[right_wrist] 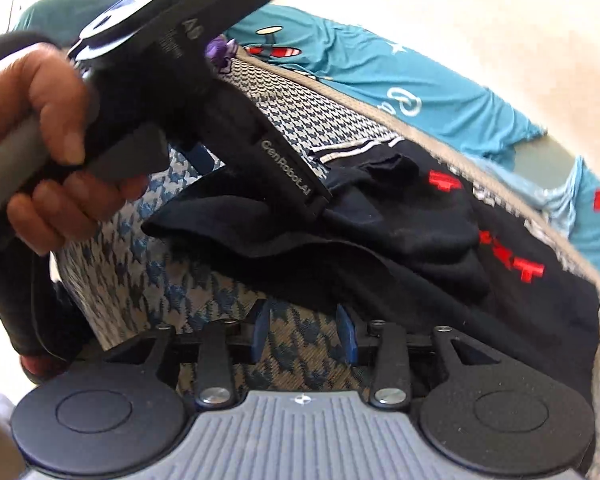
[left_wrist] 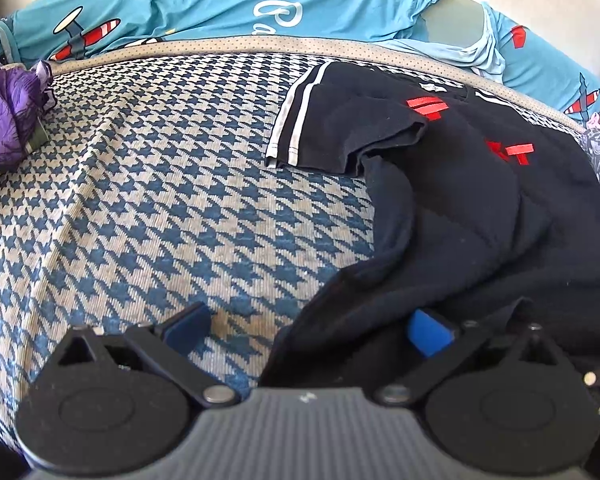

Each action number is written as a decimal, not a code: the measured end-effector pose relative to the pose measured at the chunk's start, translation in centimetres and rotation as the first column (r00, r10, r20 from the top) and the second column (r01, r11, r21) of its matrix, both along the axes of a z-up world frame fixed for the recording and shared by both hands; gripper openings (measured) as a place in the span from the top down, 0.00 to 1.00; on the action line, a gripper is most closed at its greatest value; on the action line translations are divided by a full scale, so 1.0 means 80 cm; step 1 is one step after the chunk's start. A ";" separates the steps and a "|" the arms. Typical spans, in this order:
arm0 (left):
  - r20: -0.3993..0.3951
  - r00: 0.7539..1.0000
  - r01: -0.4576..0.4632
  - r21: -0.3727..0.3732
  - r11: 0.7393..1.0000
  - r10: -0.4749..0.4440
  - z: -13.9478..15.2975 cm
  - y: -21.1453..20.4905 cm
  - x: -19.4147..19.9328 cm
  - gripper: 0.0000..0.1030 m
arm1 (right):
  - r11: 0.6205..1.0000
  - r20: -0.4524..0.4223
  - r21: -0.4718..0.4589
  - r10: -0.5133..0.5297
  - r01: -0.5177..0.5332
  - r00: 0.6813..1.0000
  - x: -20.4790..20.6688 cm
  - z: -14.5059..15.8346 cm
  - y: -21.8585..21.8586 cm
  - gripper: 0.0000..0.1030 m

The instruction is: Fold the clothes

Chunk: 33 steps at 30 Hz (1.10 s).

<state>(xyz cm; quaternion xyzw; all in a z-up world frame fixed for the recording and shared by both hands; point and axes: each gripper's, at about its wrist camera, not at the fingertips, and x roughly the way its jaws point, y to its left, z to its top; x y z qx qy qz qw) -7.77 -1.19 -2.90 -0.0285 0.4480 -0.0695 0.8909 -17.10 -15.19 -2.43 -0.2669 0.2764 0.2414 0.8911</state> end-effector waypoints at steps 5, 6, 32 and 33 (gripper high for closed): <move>-0.003 1.000 -0.005 -0.010 1.000 0.005 0.001 0.002 0.001 0.00 | 0.998 0.038 -0.037 0.048 -0.047 0.998 0.008 -0.009 0.010 0.65; -0.003 1.000 -0.005 -0.011 1.000 0.005 0.001 0.002 0.001 0.00 | 0.998 0.047 -0.043 0.058 -0.056 0.997 0.009 -0.011 0.012 0.65; -0.001 0.998 -0.068 0.011 0.998 0.068 0.009 0.023 -0.019 0.00 | 0.959 -0.177 0.263 0.158 -0.108 0.971 -0.009 0.003 -0.007 0.97; -0.001 0.997 -0.072 0.017 0.997 0.072 0.010 0.024 -0.020 0.00 | 0.953 -0.191 0.281 0.172 -0.114 0.966 -0.011 0.004 -0.009 0.97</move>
